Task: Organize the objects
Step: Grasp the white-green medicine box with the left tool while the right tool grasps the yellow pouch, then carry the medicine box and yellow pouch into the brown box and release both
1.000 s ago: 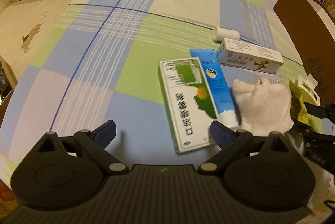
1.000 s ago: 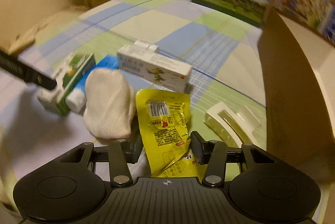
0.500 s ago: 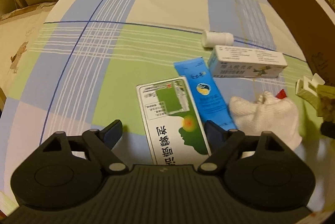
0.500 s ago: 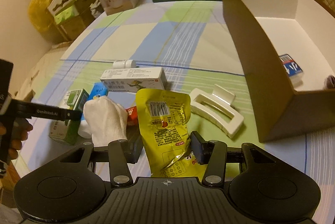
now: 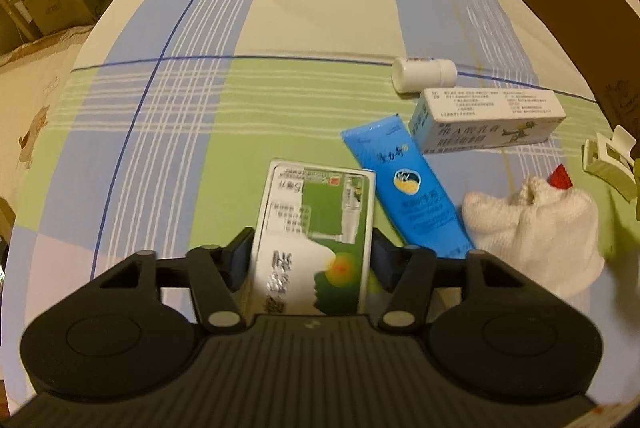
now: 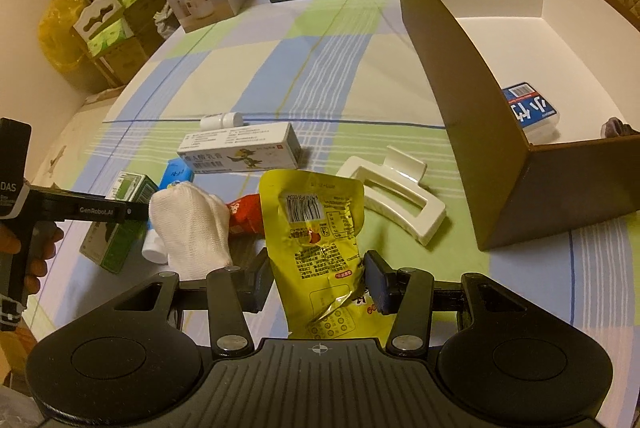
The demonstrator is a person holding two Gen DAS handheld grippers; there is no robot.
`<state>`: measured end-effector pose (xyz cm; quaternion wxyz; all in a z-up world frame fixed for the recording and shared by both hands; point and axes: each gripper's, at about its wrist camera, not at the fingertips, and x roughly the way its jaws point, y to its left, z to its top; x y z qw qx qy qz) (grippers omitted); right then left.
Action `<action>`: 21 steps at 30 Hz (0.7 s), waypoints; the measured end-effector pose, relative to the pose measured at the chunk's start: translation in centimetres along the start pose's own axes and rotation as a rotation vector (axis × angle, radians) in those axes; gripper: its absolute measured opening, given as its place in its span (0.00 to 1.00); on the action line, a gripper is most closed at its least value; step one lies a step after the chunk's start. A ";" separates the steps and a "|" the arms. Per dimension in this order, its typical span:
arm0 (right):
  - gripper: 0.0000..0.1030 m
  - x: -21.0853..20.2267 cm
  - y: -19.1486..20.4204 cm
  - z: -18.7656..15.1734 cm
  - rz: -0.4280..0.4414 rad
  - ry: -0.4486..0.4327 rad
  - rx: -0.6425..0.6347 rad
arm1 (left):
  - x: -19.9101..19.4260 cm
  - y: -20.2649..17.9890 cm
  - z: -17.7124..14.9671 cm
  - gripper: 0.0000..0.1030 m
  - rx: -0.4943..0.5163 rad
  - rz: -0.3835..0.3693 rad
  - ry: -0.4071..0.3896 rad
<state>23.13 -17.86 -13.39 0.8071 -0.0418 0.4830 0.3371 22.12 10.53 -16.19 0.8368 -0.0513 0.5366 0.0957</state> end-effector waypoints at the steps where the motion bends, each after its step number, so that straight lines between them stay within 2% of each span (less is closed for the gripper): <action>1: 0.44 -0.1 0.0 0.0 -0.001 0.001 0.003 | 0.0 0.0 0.0 0.50 0.001 0.001 0.000; 9: 0.44 -0.6 -0.2 -0.2 0.010 0.006 0.021 | -1.4 0.5 -1.4 0.50 -0.016 0.019 -0.001; 15: 0.44 -1.7 0.4 0.0 0.049 0.002 0.012 | -4.7 0.6 -1.9 0.50 -0.024 0.020 -0.030; 21: 0.44 -3.6 0.7 0.2 0.097 -0.020 -0.001 | -8.3 -1.3 -1.5 0.50 0.006 -0.017 -0.068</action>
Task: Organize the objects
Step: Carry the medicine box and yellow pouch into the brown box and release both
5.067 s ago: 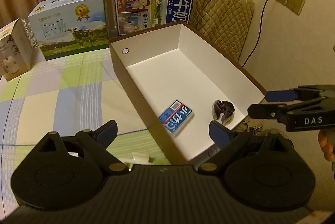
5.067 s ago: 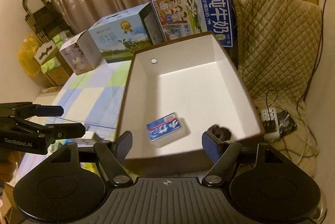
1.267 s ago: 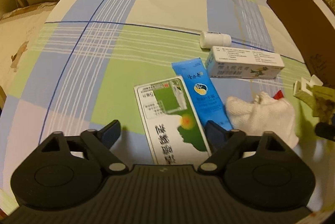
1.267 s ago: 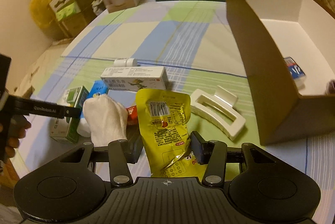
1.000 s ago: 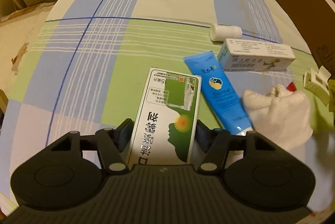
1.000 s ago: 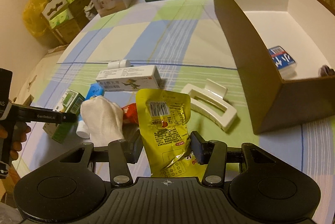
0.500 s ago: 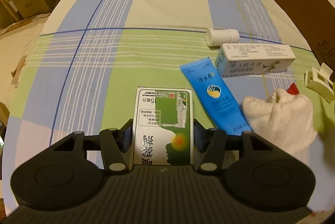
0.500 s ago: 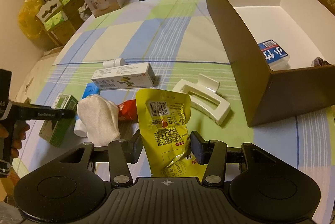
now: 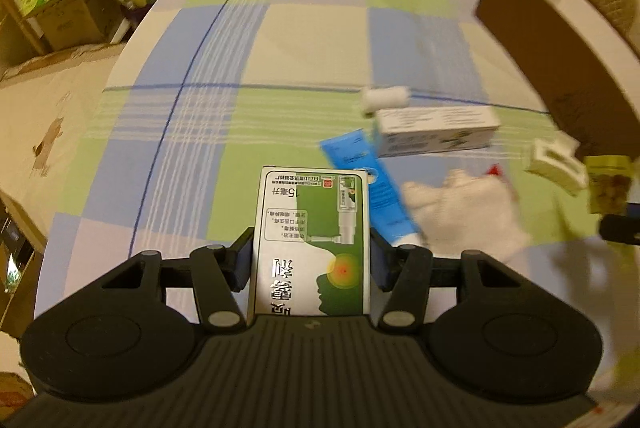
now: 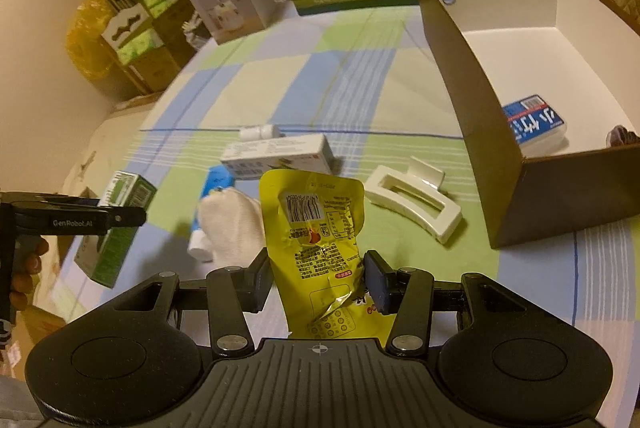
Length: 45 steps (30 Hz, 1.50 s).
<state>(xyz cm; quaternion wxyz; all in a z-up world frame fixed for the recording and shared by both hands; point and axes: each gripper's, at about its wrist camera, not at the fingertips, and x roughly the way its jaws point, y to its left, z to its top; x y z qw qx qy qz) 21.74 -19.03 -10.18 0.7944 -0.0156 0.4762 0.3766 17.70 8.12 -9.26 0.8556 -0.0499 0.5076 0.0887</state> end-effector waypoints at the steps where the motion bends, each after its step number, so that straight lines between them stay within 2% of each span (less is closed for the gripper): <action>1: 0.44 -0.5 0.0 0.0 0.008 -0.008 -0.001 | -0.6 -0.5 0.1 0.50 0.011 -0.009 -0.007; 13: 0.44 -7.1 -2.6 1.3 0.037 -0.116 0.011 | -4.9 -9.6 2.8 0.50 0.144 -0.149 -0.095; 22: 0.44 -11.0 -7.7 3.1 -0.024 -0.187 0.042 | -6.1 -18.8 6.7 0.50 0.257 -0.248 -0.179; 28: 0.44 -13.0 -11.5 4.5 -0.065 -0.215 0.066 | -5.6 -24.2 8.6 0.50 0.297 -0.301 -0.187; 36: 0.44 -13.5 -16.2 7.1 -0.097 -0.228 0.073 | -4.0 -29.7 10.7 0.50 0.317 -0.324 -0.189; 45: 0.44 -11.2 -20.7 10.8 -0.107 -0.211 0.105 | -1.1 -33.5 14.8 0.50 0.309 -0.309 -0.194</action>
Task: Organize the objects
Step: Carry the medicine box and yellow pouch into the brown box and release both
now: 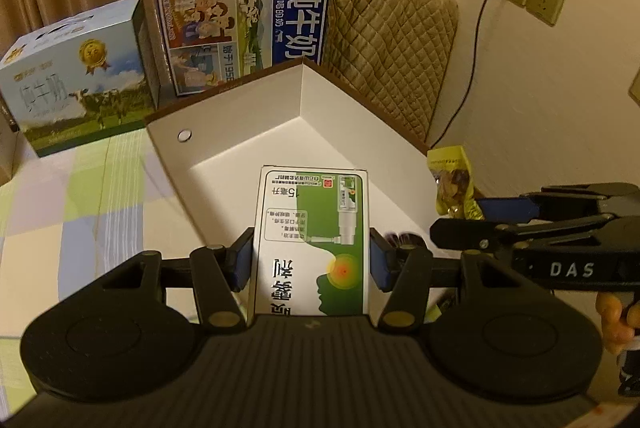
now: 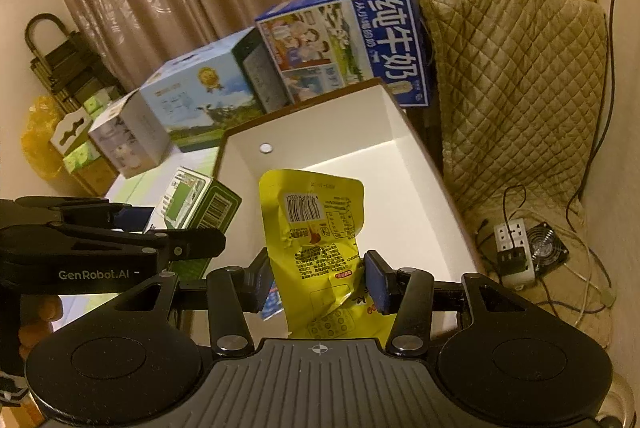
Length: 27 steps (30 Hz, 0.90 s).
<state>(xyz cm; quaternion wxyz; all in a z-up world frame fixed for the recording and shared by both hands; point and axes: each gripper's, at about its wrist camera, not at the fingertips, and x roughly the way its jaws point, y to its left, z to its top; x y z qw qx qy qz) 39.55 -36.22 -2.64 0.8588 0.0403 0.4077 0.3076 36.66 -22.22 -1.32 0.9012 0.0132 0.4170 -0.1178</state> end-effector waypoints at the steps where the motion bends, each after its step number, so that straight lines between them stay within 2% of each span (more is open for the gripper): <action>1: 0.44 0.6 -0.3 0.3 -0.003 0.007 0.001 | 0.6 0.0 0.5 0.50 -0.004 0.001 0.005; 14: 0.44 8.3 -2.6 2.3 -0.088 0.144 0.044 | 8.9 1.3 3.2 0.50 -0.021 0.055 0.108; 27: 0.44 12.2 -2.9 3.5 -0.153 0.180 0.027 | 14.8 3.0 3.8 0.50 -0.023 0.092 0.201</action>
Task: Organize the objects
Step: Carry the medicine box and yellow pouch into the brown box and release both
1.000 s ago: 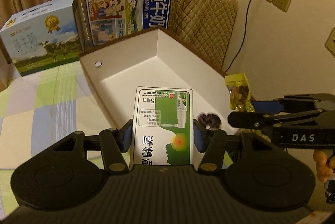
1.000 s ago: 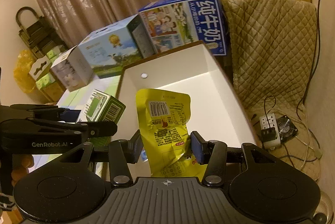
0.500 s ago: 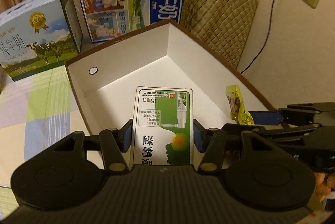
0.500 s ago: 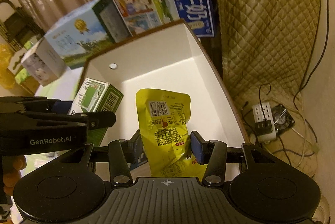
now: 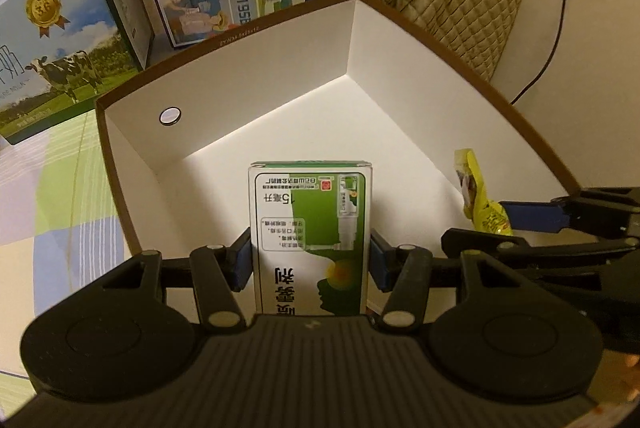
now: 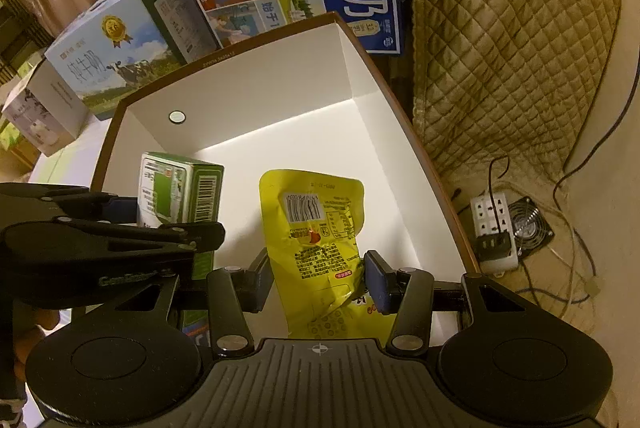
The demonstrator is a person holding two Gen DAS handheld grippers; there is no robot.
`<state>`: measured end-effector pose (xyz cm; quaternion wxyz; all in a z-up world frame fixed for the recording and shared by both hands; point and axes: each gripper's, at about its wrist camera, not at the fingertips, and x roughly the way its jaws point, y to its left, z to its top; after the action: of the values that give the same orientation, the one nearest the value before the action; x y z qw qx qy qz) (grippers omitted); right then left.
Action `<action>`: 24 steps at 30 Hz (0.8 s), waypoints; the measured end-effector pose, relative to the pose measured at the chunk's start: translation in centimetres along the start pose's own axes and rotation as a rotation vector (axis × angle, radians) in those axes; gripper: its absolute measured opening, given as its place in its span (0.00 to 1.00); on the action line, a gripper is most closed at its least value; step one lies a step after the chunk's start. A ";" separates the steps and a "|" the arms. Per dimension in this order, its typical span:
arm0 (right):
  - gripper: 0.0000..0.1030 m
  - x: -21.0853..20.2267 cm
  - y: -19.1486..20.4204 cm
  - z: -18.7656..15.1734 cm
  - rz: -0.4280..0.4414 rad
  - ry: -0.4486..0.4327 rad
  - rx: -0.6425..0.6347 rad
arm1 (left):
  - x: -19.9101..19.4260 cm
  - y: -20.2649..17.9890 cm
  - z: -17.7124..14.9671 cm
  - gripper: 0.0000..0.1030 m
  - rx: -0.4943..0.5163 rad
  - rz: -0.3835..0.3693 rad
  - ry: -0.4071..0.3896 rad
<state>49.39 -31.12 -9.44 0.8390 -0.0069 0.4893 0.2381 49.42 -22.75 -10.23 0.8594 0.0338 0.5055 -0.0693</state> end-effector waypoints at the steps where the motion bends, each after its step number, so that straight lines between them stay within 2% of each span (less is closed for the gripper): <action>1: 0.44 0.1 0.0 0.1 -0.002 0.000 0.001 | 0.3 0.1 0.1 0.50 -0.001 0.001 0.004; 6: 0.44 0.2 0.1 0.3 -0.013 -0.006 0.001 | 0.9 0.6 0.4 0.50 -0.011 -0.010 0.004; 8: 0.44 0.3 0.2 0.4 -0.019 -0.009 0.003 | 0.8 0.7 0.5 0.60 -0.013 -0.013 0.002; 15: 0.46 0.0 0.4 0.6 -0.056 -0.059 0.004 | -0.3 1.3 0.7 0.61 -0.027 -0.020 -0.021; 17: 0.57 -0.2 0.6 0.5 -0.089 -0.079 -0.013 | -0.7 1.5 0.7 0.62 -0.027 -0.015 -0.030; 19: 0.62 -0.7 0.7 0.4 -0.098 -0.087 -0.027 | -1.3 1.7 0.7 0.62 -0.032 -0.019 -0.037; 24: 0.65 -2.4 0.1 -0.3 -0.070 -0.096 0.003 | -3.0 1.7 0.3 0.70 -0.024 -0.029 -0.064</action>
<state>48.13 -32.04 -7.64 0.8693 -0.0114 0.4482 0.2080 48.54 -20.82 -7.50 0.8744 0.0137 0.4790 -0.0766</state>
